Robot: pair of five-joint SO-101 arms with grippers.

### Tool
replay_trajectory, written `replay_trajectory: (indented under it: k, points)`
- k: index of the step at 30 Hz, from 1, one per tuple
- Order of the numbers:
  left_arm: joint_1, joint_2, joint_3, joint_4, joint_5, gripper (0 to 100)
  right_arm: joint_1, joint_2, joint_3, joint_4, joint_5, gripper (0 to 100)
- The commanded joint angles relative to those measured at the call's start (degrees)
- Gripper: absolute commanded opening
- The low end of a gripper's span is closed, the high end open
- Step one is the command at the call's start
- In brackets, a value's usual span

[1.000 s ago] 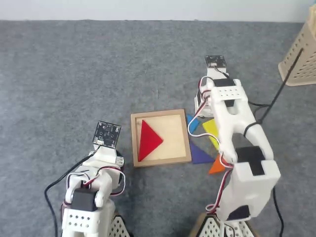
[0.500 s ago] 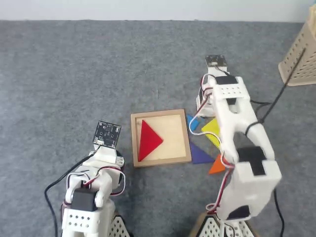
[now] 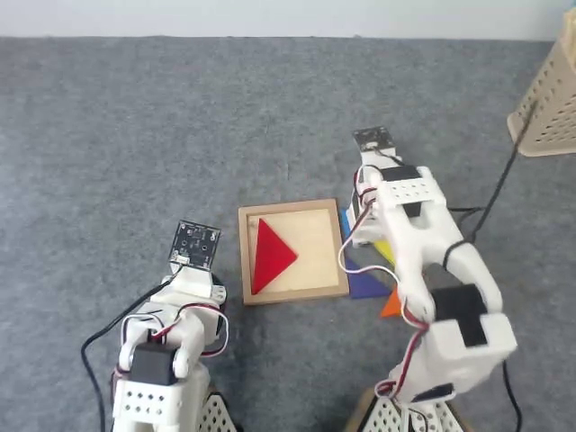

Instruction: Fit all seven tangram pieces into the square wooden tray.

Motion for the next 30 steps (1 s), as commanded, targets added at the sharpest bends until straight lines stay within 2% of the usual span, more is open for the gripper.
replay_trajectory:
  k: [1, 9, 24, 30]
  points:
    - [0.0, -1.1, -1.1, 0.4, 0.4, 1, -0.1, 2.2, -6.1, -0.3, 0.8, 29.0]
    - [0.0, -1.1, -1.1, 0.4, 0.4, 1, -0.1, 7.0, -9.8, -0.6, 0.4, 29.0]
    - [0.0, -1.1, -1.1, 0.4, 0.4, 1, -0.7, 7.4, -18.9, 4.5, -20.7, 29.2]
    - [0.0, -1.1, -1.1, 0.4, 0.4, 1, -0.2, 7.4, -16.9, 4.9, -22.3, 29.0]
